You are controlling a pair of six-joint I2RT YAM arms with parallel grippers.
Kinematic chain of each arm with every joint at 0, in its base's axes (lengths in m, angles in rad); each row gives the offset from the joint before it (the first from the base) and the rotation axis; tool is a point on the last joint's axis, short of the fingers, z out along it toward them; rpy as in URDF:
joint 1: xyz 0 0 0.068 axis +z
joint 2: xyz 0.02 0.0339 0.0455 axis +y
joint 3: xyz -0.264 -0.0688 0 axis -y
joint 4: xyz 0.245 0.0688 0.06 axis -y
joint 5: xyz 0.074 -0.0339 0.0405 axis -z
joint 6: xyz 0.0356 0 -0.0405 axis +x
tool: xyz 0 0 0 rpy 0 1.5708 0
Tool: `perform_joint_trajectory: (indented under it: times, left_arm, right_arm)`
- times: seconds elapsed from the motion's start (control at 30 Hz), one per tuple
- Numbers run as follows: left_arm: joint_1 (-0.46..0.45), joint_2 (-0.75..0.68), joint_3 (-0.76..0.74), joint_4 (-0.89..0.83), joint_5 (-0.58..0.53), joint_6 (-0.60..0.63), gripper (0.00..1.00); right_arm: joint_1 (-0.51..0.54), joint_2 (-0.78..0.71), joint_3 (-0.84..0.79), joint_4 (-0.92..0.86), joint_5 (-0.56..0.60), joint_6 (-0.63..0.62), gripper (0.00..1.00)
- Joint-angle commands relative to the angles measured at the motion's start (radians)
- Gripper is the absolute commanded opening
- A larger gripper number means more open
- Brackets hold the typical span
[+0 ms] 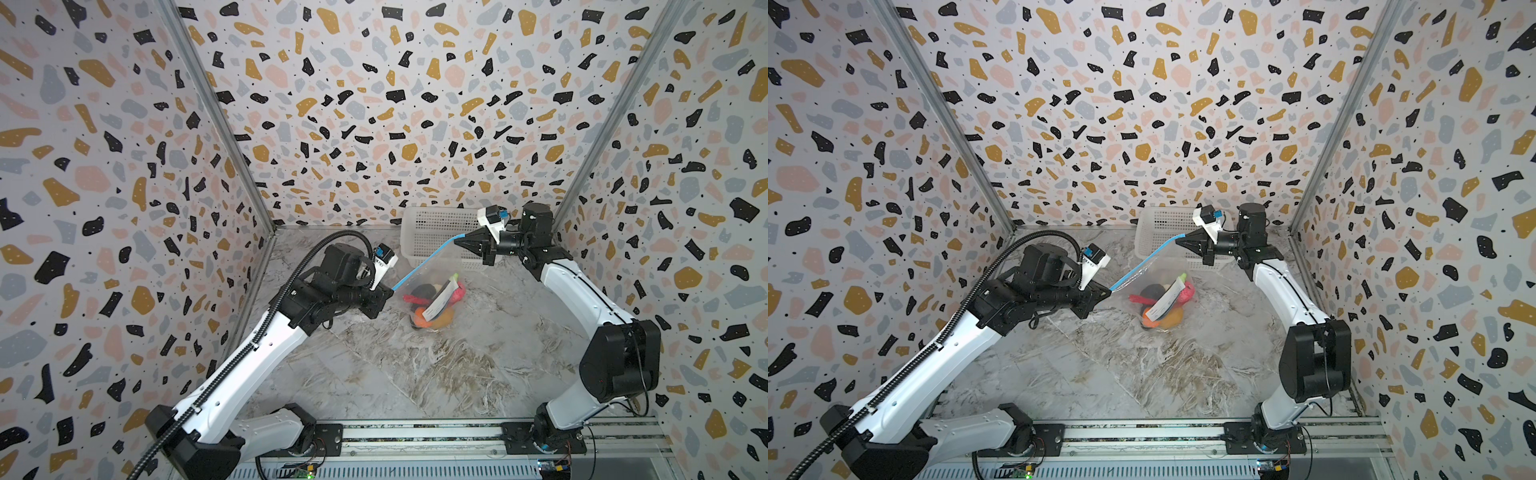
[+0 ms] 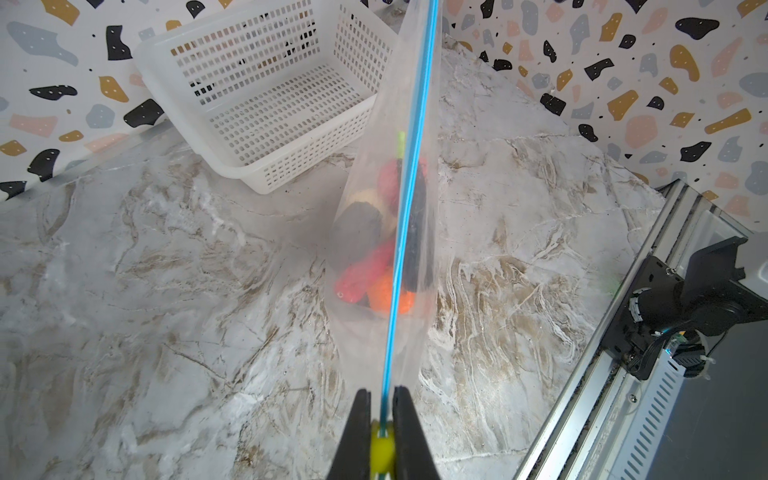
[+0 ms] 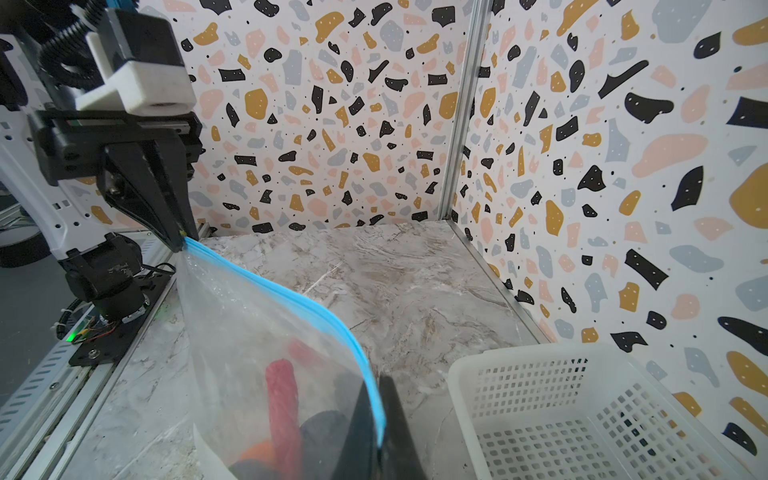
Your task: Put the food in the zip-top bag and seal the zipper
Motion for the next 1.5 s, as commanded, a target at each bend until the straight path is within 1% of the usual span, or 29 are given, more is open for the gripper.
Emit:
perform_joint_trajectory:
  times: [0.0, 0.43, 0.5, 0.57, 0.6, 0.67, 0.7, 0.73, 0.77, 0.8, 0.9, 1.0, 1.1, 1.17, 1.33, 1.47]
  left_arm:
    - [0.011, -0.032, -0.012, -0.138, -0.032, -0.01, 0.0]
    - [0.01, -0.055, -0.004, -0.16, -0.043, -0.014, 0.01]
    - [0.011, -0.054, -0.003, -0.153, -0.039, -0.016, 0.06]
    - [0.011, -0.041, 0.005, -0.115, -0.03, -0.025, 0.2]
    - [0.01, -0.024, 0.019, -0.068, -0.033, -0.051, 0.23]
    - [0.011, 0.02, 0.052, 0.077, -0.021, -0.164, 0.32]
    - [0.011, 0.046, 0.064, 0.166, 0.011, -0.219, 0.36]
    - [0.012, 0.069, 0.074, 0.236, 0.045, -0.255, 0.38]
    - [0.012, 0.101, 0.085, 0.298, 0.068, -0.284, 0.42]
    - [0.012, 0.142, 0.115, 0.318, 0.079, -0.286, 0.48]
    - [0.012, 0.252, 0.192, 0.333, 0.113, -0.268, 0.5]
    - [0.013, 0.331, 0.255, 0.336, 0.152, -0.257, 0.5]
    - [0.013, 0.372, 0.3, 0.305, 0.164, -0.233, 0.46]
    - [0.012, 0.384, 0.317, 0.274, 0.153, -0.213, 0.4]
    - [0.012, 0.389, 0.323, 0.237, 0.14, -0.192, 0.16]
    - [0.012, 0.387, 0.322, 0.227, 0.139, -0.191, 0.0]
  right_arm:
    - [-0.022, -0.001, 0.06, 0.022, 0.06, -0.021, 0.0]
    - [0.012, 0.027, 0.087, -0.037, 0.071, -0.078, 0.0]
    - [0.019, 0.031, 0.093, -0.051, 0.072, -0.086, 0.0]
    - [0.033, 0.029, 0.098, -0.074, 0.066, -0.11, 0.0]
    - [0.042, 0.024, 0.095, -0.076, 0.066, -0.116, 0.0]
    - [0.058, 0.019, 0.088, -0.074, 0.068, -0.12, 0.0]
    - [0.065, 0.02, 0.086, -0.069, 0.067, -0.12, 0.0]
    - [0.068, 0.021, 0.085, -0.071, 0.069, -0.12, 0.0]
    - [0.073, 0.024, 0.086, -0.071, 0.067, -0.12, 0.0]
    - [0.075, 0.027, 0.088, -0.076, 0.069, -0.123, 0.0]
    - [0.077, 0.033, 0.105, -0.102, 0.069, -0.134, 0.0]
    - [0.08, 0.043, 0.119, -0.104, 0.069, -0.13, 0.0]
    - [0.083, 0.059, 0.142, -0.117, 0.069, -0.129, 0.0]
    - [0.085, 0.065, 0.147, -0.118, 0.069, -0.129, 0.0]
    - [0.088, 0.072, 0.152, -0.112, 0.07, -0.121, 0.0]
    - [0.089, 0.074, 0.155, -0.107, 0.078, -0.109, 0.0]
